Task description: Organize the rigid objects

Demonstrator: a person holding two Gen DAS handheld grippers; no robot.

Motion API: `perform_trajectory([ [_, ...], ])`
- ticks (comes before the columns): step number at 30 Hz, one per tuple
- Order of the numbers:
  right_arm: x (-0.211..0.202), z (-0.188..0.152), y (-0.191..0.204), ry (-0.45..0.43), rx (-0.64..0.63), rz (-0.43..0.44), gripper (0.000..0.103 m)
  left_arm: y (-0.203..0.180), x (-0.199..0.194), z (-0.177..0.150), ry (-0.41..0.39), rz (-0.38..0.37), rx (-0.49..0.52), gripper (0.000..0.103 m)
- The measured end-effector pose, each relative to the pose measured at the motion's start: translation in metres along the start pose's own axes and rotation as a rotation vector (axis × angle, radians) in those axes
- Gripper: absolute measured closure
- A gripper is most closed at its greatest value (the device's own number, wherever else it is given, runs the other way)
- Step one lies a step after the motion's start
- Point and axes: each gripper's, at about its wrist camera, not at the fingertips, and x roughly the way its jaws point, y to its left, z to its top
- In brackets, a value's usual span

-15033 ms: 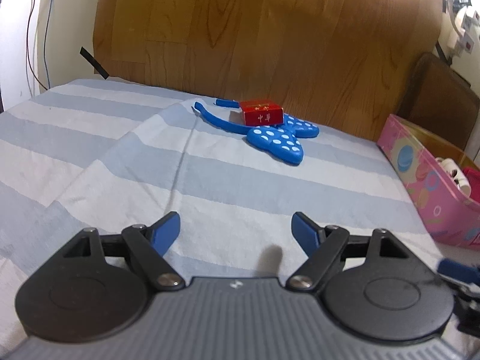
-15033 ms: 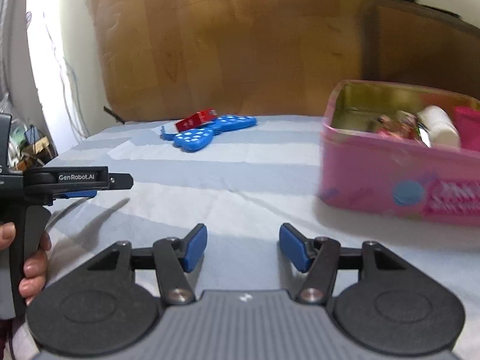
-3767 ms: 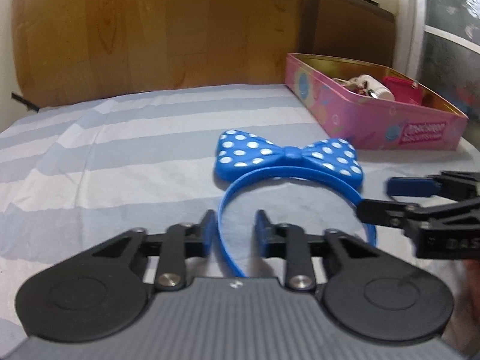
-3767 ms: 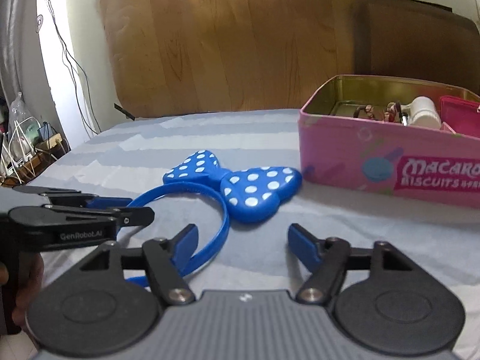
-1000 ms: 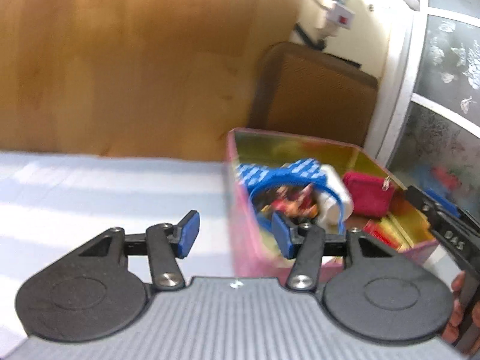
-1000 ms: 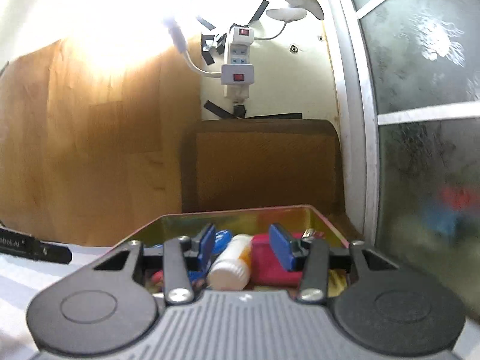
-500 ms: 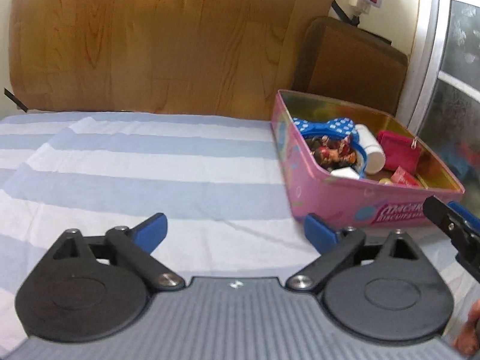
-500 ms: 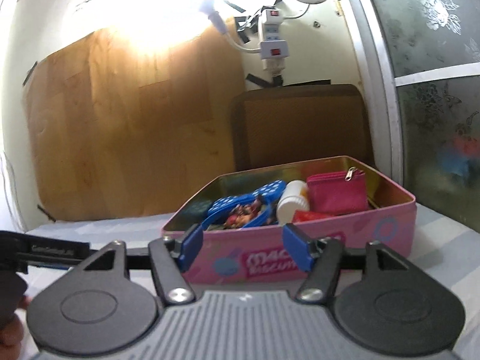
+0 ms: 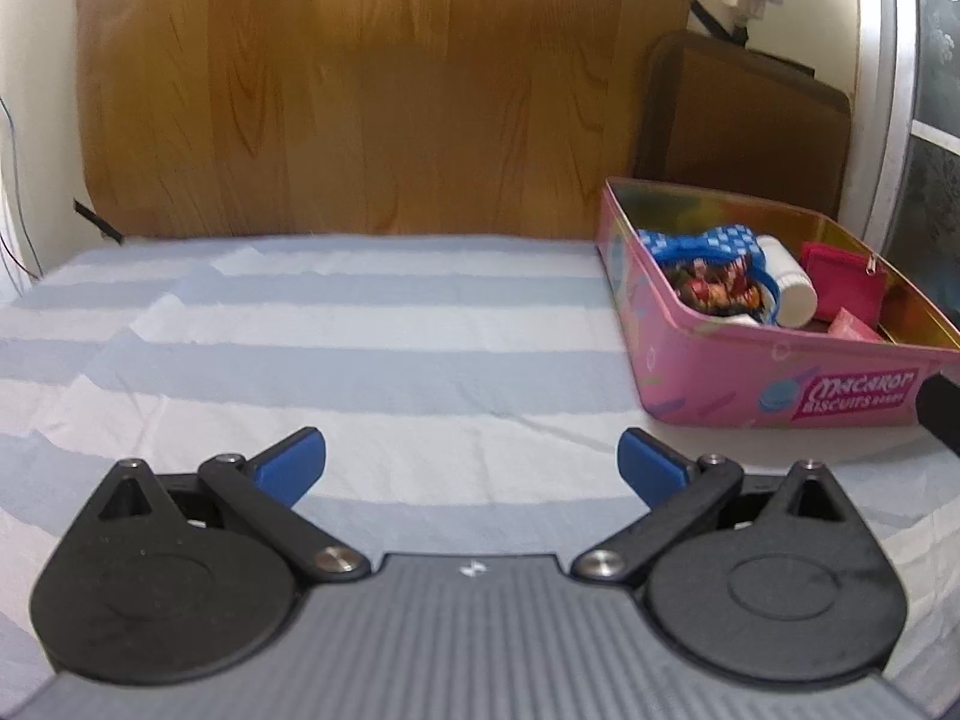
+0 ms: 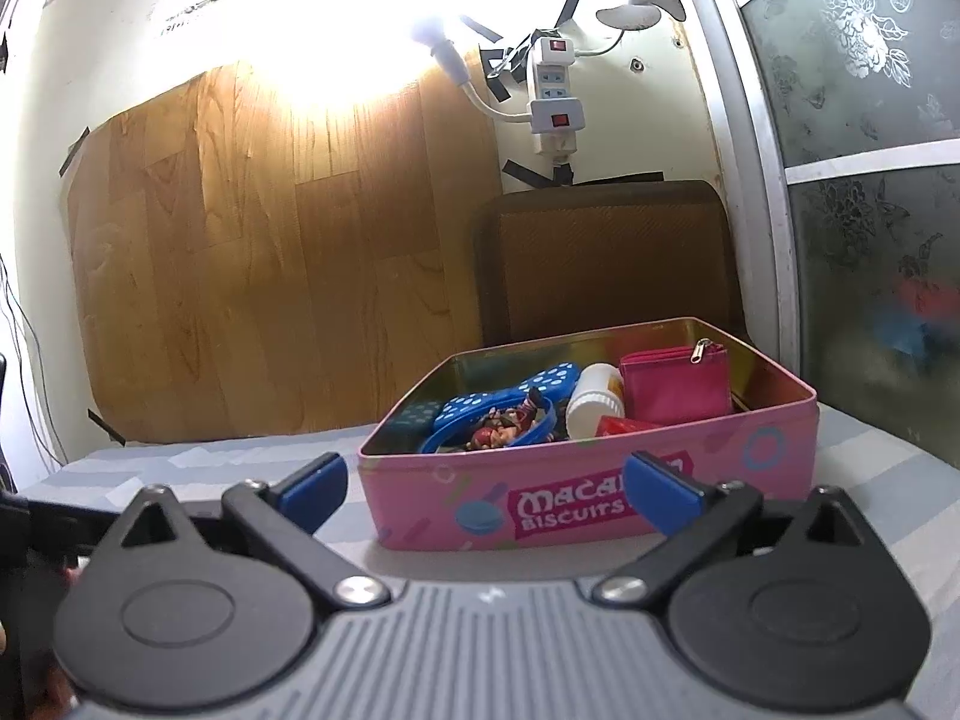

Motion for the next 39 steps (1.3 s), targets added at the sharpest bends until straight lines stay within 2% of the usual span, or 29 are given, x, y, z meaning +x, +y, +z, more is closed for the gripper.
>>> perform_trajectory([
  [4, -0.001, 0.0, -0.001, -0.002, 0.005, -0.005, 0.001, -0.007, -0.007, 0.0, -0.058, 0.072, 0.045, 0.0],
  [9, 0.0, -0.001, -0.004, 0.004, 0.02, -0.016, 0.0, -0.006, -0.01, 0.002, -0.056, 0.044, 0.047, 0.0],
  [15, 0.002, -0.003, -0.007, 0.02, 0.044, -0.029, 0.0, -0.017, -0.012, 0.0, -0.071, 0.082, 0.117, 0.0],
  [21, 0.003, -0.004, -0.011, 0.031, 0.063, -0.037, 0.0, -0.024, -0.015, -0.002, -0.076, 0.092, 0.141, 0.0],
  [39, 0.0, -0.007, -0.015, 0.057, 0.099, -0.051, 0.0, -0.031, -0.017, -0.004, 0.038, -0.004, 0.111, 0.0],
])
